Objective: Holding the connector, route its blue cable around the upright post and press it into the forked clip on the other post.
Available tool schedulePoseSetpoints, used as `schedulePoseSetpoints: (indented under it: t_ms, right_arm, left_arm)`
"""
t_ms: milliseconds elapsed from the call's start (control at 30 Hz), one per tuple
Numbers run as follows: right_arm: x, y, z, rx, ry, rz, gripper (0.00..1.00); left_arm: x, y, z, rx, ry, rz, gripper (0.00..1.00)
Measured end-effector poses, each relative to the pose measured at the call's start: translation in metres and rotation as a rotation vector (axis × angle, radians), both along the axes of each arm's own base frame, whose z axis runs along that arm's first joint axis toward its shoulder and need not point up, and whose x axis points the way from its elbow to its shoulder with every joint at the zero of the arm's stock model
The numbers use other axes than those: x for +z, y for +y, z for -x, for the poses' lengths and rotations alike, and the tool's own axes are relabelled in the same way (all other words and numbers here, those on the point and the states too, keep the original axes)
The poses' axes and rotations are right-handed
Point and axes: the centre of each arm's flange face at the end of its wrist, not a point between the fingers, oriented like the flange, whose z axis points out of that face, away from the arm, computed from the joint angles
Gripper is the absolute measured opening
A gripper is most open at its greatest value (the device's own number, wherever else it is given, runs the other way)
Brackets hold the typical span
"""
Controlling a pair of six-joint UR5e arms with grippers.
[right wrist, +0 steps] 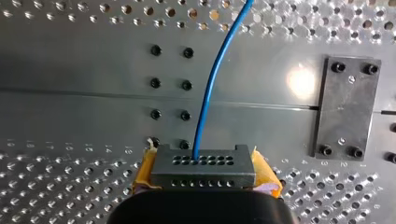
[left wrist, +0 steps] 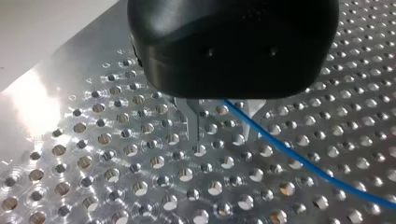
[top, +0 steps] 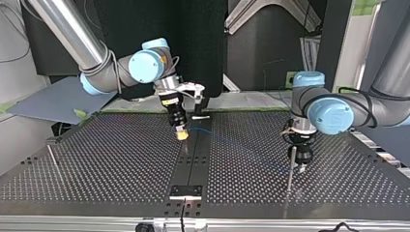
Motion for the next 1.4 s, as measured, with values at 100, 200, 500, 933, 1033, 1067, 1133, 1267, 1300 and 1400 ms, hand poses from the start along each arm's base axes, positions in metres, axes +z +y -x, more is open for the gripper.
schedulePoseSetpoints:
  t_ms: [100,200,500,933,1033,1067,1133,1267,1300,1400]
  right_arm:
    - [-0.003,0.003,-0.001,0.004,0.007,-0.006,0.0]
    - [-0.006,0.006,-0.002,0.006,0.012,-0.01,0.0]
    - [-0.013,0.003,-0.003,0.002,-0.002,-0.005,0.0]
    - [-0.087,-0.003,0.001,-0.023,0.068,-0.093,0.0]
    - [-0.109,-0.002,0.003,-0.026,0.08,-0.11,0.0]
    - [-0.118,-0.001,0.004,-0.026,0.086,-0.116,0.0]
    - [-0.129,0.0,0.005,-0.028,0.095,-0.126,0.0]
    - [-0.161,0.004,0.007,-0.041,0.12,-0.151,0.0]
    - [-0.166,0.004,0.008,-0.044,0.124,-0.155,0.0]
    - [-0.178,0.007,0.009,-0.049,0.134,-0.165,0.0]
  left_arm:
    - [-0.001,0.001,0.001,0.012,0.008,-0.022,0.86]
    - [-0.004,0.001,0.002,0.004,0.016,-0.044,1.0]
    - [-0.01,-0.004,0.005,-0.032,0.029,-0.046,1.0]
    - [-0.031,0.0,-0.004,-0.004,0.064,-0.054,1.0]
    - [-0.031,0.001,-0.005,0.003,0.059,-0.058,1.0]
    - [-0.031,0.001,-0.005,0.003,0.057,-0.058,1.0]
    - [-0.032,0.001,-0.006,0.003,0.055,-0.058,1.0]
    - [-0.033,0.0,-0.008,-0.003,0.049,-0.053,1.0]
    - [-0.033,0.0,-0.008,-0.005,0.048,-0.052,1.0]
    - [-0.036,-0.001,-0.01,-0.011,0.05,-0.049,1.0]
